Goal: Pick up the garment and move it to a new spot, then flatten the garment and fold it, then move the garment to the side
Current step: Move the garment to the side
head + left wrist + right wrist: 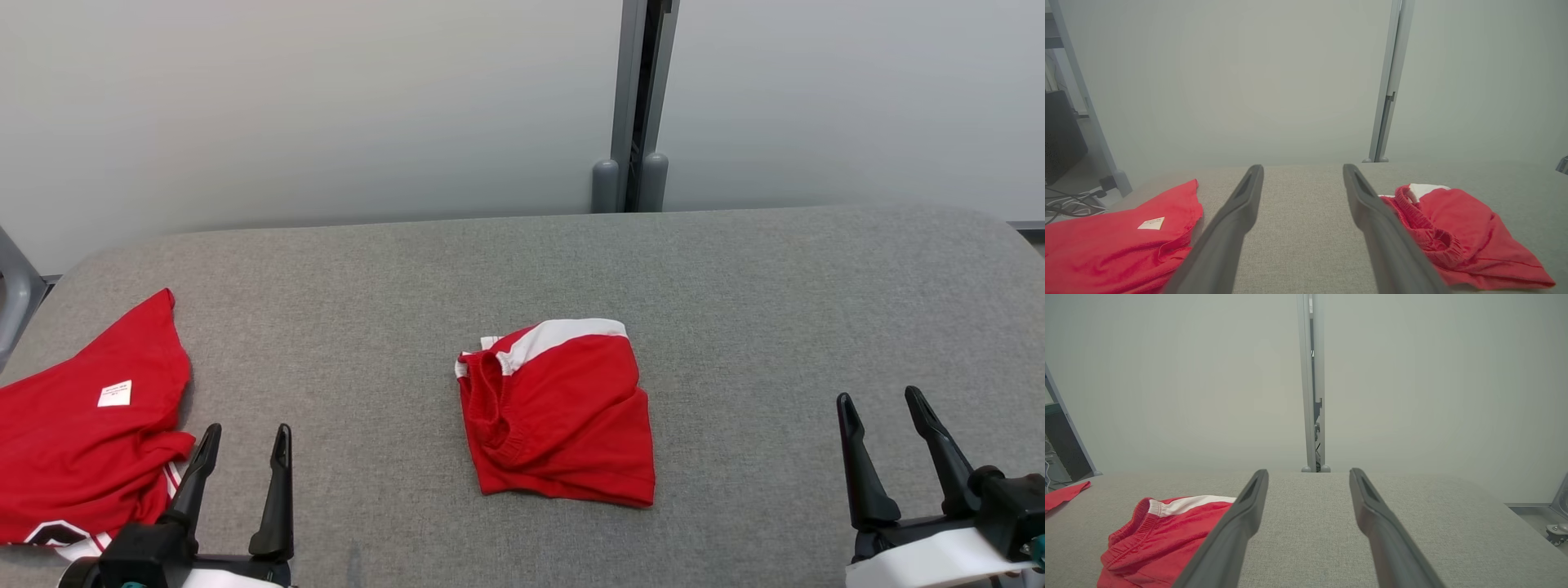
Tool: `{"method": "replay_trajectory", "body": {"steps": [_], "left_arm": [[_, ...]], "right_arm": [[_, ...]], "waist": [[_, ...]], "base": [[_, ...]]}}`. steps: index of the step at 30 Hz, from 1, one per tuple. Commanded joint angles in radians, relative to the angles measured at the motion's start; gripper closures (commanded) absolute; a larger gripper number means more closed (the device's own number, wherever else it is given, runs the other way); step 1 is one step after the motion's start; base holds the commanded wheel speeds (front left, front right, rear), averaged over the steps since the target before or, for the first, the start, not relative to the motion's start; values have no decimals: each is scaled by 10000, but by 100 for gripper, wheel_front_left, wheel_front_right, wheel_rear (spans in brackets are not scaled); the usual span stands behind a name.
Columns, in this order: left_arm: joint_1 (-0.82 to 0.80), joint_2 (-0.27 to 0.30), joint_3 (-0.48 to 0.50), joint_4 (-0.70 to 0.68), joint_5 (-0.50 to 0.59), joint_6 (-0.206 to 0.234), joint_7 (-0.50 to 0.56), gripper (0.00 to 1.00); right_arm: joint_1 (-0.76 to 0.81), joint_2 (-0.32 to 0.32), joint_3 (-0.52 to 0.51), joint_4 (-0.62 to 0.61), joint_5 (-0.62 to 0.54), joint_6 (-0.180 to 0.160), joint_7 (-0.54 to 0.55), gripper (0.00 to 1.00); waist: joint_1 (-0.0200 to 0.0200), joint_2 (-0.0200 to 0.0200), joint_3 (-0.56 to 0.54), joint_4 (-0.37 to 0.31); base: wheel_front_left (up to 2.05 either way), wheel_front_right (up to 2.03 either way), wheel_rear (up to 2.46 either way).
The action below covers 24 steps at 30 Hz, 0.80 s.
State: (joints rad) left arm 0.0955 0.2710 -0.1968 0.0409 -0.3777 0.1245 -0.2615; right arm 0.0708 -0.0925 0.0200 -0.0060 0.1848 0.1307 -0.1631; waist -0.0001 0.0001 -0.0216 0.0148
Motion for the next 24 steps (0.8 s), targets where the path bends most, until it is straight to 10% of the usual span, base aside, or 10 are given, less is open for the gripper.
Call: {"method": "replay_trajectory", "body": {"steps": [1, 24], "left_arm": [[-44, 13, 57, 33, 73, -23, -33, 0], [-336, -90, -27, -71, 268, -65, -33, 0]], "right_arm": [[34, -2, -9, 45, 54, 1, 46, 0], [-229, -211, 98, 119, 279, 1, 272, 0]], "waist": [[1, -1, 16, 6], [1, -1, 224, 251]], "base": [[0, 0, 0], [0, 0, 0]]}}
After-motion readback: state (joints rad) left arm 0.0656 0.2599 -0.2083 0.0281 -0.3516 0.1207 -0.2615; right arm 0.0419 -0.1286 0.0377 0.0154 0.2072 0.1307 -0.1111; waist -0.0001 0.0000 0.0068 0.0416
